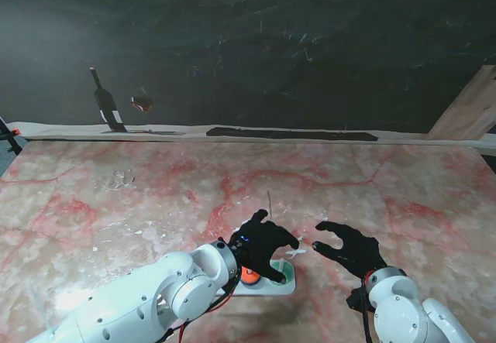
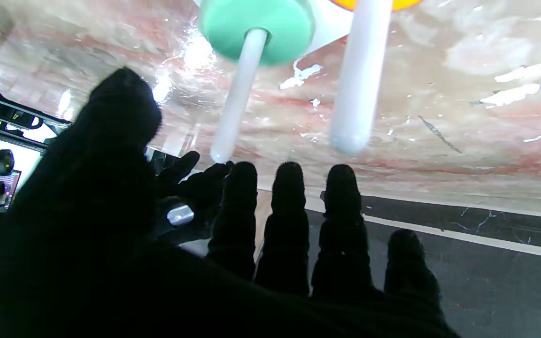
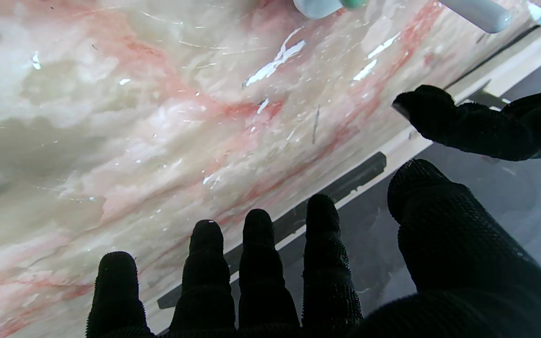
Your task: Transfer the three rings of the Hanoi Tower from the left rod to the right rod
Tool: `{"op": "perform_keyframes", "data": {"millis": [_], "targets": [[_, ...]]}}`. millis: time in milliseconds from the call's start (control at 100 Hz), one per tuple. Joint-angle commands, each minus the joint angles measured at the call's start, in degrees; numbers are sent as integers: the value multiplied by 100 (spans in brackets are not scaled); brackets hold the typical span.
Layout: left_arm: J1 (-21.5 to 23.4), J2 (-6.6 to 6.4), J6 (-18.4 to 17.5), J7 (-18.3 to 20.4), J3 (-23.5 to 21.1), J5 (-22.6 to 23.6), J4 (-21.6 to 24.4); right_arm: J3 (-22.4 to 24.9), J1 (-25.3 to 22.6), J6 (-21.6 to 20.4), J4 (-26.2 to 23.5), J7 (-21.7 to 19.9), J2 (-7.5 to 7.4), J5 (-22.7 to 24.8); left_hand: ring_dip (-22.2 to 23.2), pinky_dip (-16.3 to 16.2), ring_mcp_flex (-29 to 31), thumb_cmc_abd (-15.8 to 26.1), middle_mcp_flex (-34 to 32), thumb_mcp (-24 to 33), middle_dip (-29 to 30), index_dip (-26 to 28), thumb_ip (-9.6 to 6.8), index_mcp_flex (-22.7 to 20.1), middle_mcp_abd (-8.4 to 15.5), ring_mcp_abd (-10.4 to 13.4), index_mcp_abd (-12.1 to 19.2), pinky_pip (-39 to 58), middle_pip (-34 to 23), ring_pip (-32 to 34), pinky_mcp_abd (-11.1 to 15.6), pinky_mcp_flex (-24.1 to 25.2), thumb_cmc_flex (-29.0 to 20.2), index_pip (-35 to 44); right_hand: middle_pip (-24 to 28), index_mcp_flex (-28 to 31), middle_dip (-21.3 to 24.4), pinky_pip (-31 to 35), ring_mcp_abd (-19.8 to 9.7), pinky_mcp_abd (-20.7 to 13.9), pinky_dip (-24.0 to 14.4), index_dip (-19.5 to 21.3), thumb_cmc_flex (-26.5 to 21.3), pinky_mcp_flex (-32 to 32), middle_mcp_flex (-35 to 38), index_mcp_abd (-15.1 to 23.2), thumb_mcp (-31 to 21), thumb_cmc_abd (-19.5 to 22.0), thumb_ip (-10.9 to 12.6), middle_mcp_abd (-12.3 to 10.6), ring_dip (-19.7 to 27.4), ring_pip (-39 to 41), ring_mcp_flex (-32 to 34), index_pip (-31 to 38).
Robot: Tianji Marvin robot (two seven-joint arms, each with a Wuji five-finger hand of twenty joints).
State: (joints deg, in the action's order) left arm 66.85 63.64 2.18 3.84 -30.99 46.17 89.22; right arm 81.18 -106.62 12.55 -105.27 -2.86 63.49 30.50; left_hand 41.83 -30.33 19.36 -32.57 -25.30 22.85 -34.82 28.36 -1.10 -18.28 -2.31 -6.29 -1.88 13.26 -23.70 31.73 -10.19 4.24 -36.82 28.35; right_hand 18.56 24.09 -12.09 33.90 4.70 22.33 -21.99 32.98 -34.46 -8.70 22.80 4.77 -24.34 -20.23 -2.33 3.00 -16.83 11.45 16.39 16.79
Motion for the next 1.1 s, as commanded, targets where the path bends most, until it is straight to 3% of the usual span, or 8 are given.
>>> {"op": "perform_keyframes", "data": {"millis": [0,310,470,580,670,740,780,1090], "targets": [[29,-26,28,40,-10,11,59,-17,-37,13,-24,-15,6,-12,-61,-135,-251,-38,314,-139,133,-55,-32,159,-314,-39,-78,-152,177,-153,-86,119,-7,-99,-79,-134,49,-137,19,26,-190,-39,3,-72,-163,-18,100,43,72,19,-5,-6,-130,-39],[315,-120,132,218,-257,127,335,-10,-39,0,-23,-22,5,-25,-217,-351,-433,234,552,-759,508,-211,39,398,-473,-142,-240,-406,409,-432,-88,119,-3,-506,-74,-143,47,-148,25,34,-198,-41,17,-72,-170,-25,76,26,69,22,-5,-3,-134,-44],[738,-207,174,259,-660,376,580,-5,-43,-11,-22,-13,8,-44,-390,-286,-572,408,587,-1093,420,-209,-25,422,-217,-177,-313,-568,315,-677,-65,88,-4,-552,-72,-144,47,-151,24,33,-203,-41,27,-73,-173,-27,70,31,68,24,-5,-1,-135,-44],[1066,-288,260,429,-993,602,769,-4,-44,-14,-20,-12,9,-50,-528,-142,-757,508,566,-1328,379,-218,-57,394,-229,-248,-414,-689,325,-888,-25,65,-14,-577,-70,-144,46,-156,19,32,-205,-41,31,-74,-174,-30,65,32,67,24,-6,0,-139,-45],[1300,-340,347,575,-1237,783,887,-6,-42,-18,-18,-13,9,-59,-665,219,-1053,493,523,-1566,351,-248,-88,407,-298,-303,-514,-893,331,-1089,52,3,-113,-634,-69,-142,45,-162,27,31,-206,-41,40,-76,-172,-26,66,29,65,21,-6,1,-140,-45],[1427,-383,401,768,-1376,869,967,-8,-38,-21,-15,-16,9,-61,-917,954,-1454,319,643,-1581,372,-301,-24,528,-399,-286,-653,-1217,384,-1396,184,-105,-199,-730,-68,-138,45,-166,24,32,-207,-40,41,-75,-173,-35,61,31,65,30,-6,3,-138,-43],[1485,-394,424,803,-1434,908,973,-10,-36,-25,-12,-16,9,-66,-1051,1194,-1510,259,674,-1563,358,-305,30,586,-390,-280,-717,-1275,374,-1592,218,-120,-185,-751,-67,-139,45,-168,21,31,-208,-40,42,-75,-173,-34,60,30,65,30,-6,2,-142,-44],[1504,-421,585,922,-1431,904,803,-22,-25,-8,-10,-27,6,-55,-1306,2314,-1807,54,1013,-1516,237,-197,227,619,-348,-238,-810,-1467,387,-2705,302,-145,-26,-705,-63,-138,44,-181,26,31,-218,-39,50,-76,-172,-40,51,30,64,23,-6,4,-143,-44]]}}
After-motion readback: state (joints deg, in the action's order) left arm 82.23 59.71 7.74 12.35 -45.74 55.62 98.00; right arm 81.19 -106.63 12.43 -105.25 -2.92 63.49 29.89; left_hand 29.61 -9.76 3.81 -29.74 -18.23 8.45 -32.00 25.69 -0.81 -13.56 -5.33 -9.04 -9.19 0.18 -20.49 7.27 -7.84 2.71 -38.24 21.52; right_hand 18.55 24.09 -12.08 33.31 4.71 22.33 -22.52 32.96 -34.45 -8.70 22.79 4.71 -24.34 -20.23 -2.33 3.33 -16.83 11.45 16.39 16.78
